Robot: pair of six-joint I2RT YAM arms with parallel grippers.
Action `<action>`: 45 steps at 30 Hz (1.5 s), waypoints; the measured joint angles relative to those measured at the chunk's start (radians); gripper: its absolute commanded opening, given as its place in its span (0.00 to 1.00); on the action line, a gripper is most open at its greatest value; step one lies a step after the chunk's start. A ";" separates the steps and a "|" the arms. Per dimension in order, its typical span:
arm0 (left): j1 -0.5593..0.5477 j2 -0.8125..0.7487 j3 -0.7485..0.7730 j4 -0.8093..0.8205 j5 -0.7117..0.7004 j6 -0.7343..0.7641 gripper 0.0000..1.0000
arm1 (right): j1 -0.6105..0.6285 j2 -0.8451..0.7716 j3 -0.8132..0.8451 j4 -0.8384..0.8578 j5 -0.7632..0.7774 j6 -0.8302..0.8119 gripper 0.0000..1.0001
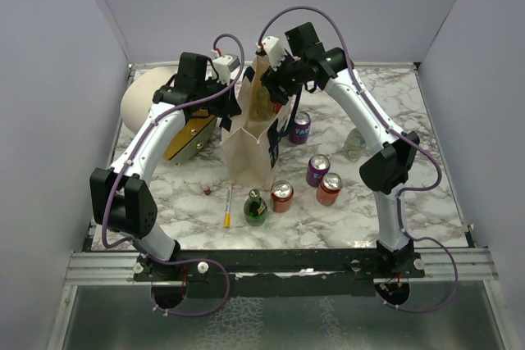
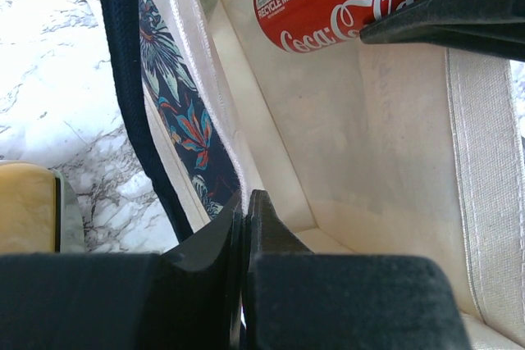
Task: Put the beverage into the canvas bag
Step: Place the drink in the canvas bag.
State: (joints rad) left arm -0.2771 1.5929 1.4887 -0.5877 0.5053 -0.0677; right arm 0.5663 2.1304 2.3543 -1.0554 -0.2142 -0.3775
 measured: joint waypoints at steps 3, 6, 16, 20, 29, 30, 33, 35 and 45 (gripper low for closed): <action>0.000 -0.003 -0.007 0.003 -0.001 0.010 0.00 | 0.000 0.000 0.000 0.000 0.015 -0.013 0.01; 0.000 -0.007 -0.016 0.009 -0.001 0.015 0.00 | 0.000 0.006 0.000 0.000 0.016 -0.018 0.01; 0.000 -0.014 -0.031 0.011 -0.001 0.018 0.00 | 0.002 0.098 0.033 0.009 0.002 -0.020 0.01; 0.000 -0.014 -0.032 0.013 0.000 0.017 0.00 | 0.002 0.111 0.033 0.009 -0.008 -0.020 0.01; 0.000 -0.012 -0.032 0.015 0.001 0.014 0.00 | 0.002 0.114 -0.006 0.043 -0.009 -0.037 0.01; 0.000 -0.010 -0.032 0.015 0.001 0.014 0.00 | 0.002 0.115 -0.011 0.049 -0.010 -0.039 0.01; 0.000 -0.008 -0.032 0.015 0.001 0.014 0.00 | -0.010 0.118 -0.021 0.066 -0.028 -0.035 0.01; 0.000 -0.007 -0.034 0.016 0.001 0.014 0.00 | -0.016 0.118 -0.029 0.076 -0.048 -0.026 0.01; 0.000 0.001 -0.038 0.018 0.002 0.014 0.00 | -0.048 0.119 -0.085 0.119 -0.090 -0.021 0.01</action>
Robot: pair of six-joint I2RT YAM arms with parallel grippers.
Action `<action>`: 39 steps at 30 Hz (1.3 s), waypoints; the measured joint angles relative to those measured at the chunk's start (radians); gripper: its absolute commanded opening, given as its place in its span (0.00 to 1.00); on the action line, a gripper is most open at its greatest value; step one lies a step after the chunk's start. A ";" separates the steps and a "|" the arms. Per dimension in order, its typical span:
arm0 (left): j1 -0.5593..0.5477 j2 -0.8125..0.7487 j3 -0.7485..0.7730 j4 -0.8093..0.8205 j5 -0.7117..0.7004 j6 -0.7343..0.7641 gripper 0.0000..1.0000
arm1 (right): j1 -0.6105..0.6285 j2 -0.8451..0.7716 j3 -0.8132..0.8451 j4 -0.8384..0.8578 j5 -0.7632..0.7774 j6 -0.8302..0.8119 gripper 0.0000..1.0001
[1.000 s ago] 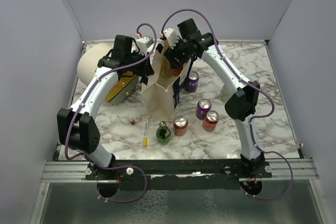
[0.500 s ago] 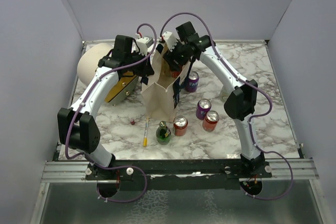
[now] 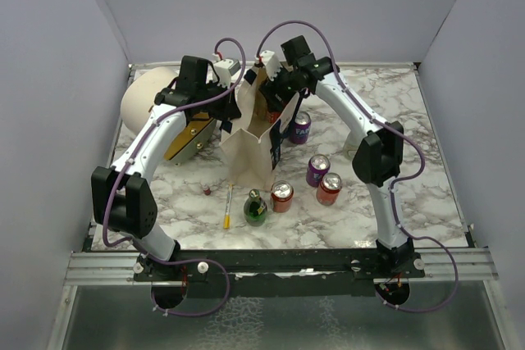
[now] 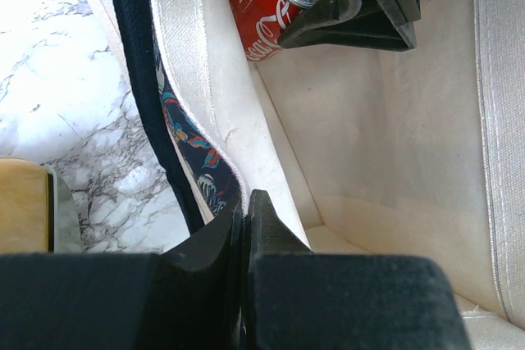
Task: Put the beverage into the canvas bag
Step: Place the drink in the canvas bag.
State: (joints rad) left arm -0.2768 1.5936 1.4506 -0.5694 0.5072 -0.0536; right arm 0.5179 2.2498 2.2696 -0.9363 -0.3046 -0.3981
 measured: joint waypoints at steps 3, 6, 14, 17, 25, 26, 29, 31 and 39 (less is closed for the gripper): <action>0.000 0.004 0.000 0.000 0.001 0.000 0.00 | -0.004 0.002 -0.005 0.006 -0.003 -0.001 0.01; 0.000 0.006 0.000 0.000 0.002 0.000 0.00 | -0.007 0.011 -0.005 0.011 -0.003 -0.002 0.01; 0.002 0.008 -0.009 0.007 0.004 0.004 0.00 | -0.018 0.043 -0.005 0.018 -0.003 -0.018 0.01; 0.002 0.008 -0.014 0.011 0.007 0.006 0.00 | -0.021 0.049 -0.005 0.018 -0.003 -0.024 0.01; 0.003 0.020 -0.018 0.019 0.012 0.011 0.00 | -0.023 0.074 0.010 0.026 -0.003 -0.035 0.04; 0.003 0.023 -0.018 0.019 0.013 0.012 0.00 | -0.024 0.077 0.013 0.027 -0.004 -0.035 0.04; 0.003 0.028 -0.018 0.019 0.013 0.013 0.00 | -0.027 0.082 0.013 0.036 -0.006 -0.035 0.06; 0.003 0.028 -0.018 0.018 0.013 0.016 0.00 | -0.031 0.084 0.013 0.041 -0.008 -0.034 0.07; 0.003 0.028 -0.018 0.018 0.013 0.027 0.00 | -0.034 0.087 0.010 0.053 -0.014 -0.037 0.14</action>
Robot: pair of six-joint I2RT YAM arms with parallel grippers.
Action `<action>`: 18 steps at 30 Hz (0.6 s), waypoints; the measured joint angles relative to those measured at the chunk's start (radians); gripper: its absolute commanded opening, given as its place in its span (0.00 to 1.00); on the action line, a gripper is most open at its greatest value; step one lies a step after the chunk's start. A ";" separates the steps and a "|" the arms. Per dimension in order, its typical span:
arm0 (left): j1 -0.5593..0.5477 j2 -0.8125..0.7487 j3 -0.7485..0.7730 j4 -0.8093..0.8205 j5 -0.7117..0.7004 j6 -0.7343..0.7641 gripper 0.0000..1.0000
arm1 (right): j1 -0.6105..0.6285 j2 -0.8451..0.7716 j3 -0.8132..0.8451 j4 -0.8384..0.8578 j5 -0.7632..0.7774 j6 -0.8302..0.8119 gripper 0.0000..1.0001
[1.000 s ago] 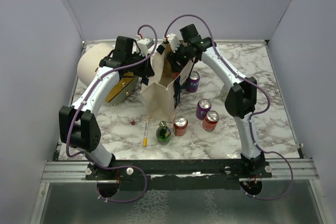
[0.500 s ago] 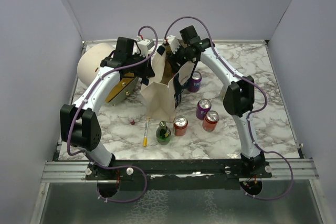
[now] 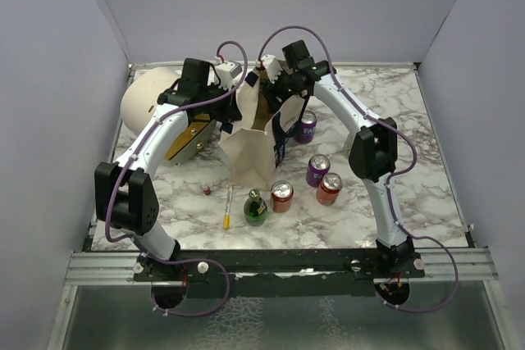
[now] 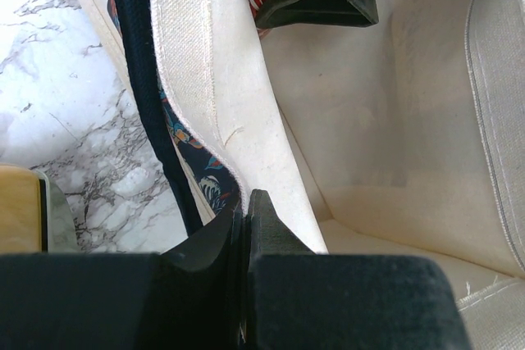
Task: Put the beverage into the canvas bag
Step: Place the drink in the canvas bag.
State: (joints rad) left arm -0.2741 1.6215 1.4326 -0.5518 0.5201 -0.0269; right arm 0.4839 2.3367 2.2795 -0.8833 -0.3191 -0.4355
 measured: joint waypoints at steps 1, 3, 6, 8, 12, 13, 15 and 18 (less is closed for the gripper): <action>0.000 0.000 0.000 0.000 0.000 0.001 0.00 | 0.000 0.000 -0.005 0.006 0.000 -0.003 0.15; 0.000 0.000 0.000 0.000 0.000 0.004 0.00 | 0.000 0.000 -0.019 0.026 0.000 -0.010 0.18; 0.000 0.000 0.000 0.000 0.000 0.008 0.00 | 0.000 0.000 -0.033 0.047 0.000 -0.019 0.24; 0.000 0.000 0.000 0.000 0.000 0.011 0.00 | 0.000 0.000 -0.033 0.048 0.000 -0.023 0.27; 0.000 0.000 0.000 0.000 0.000 0.011 0.00 | 0.000 0.000 -0.033 0.048 0.000 -0.027 0.33; 0.000 0.000 0.000 0.000 0.000 0.011 0.00 | 0.000 0.000 -0.033 0.048 0.000 -0.028 0.34; 0.000 0.000 0.000 0.000 0.000 0.011 0.00 | 0.000 0.000 -0.035 0.049 0.000 -0.030 0.38; 0.000 0.000 0.000 0.000 0.000 0.011 0.00 | 0.000 0.000 -0.039 0.052 0.000 -0.031 0.43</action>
State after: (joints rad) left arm -0.2741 1.6215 1.4326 -0.5514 0.5198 -0.0158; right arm 0.4839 2.3367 2.2406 -0.8310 -0.3187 -0.4664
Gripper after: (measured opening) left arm 0.018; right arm 0.646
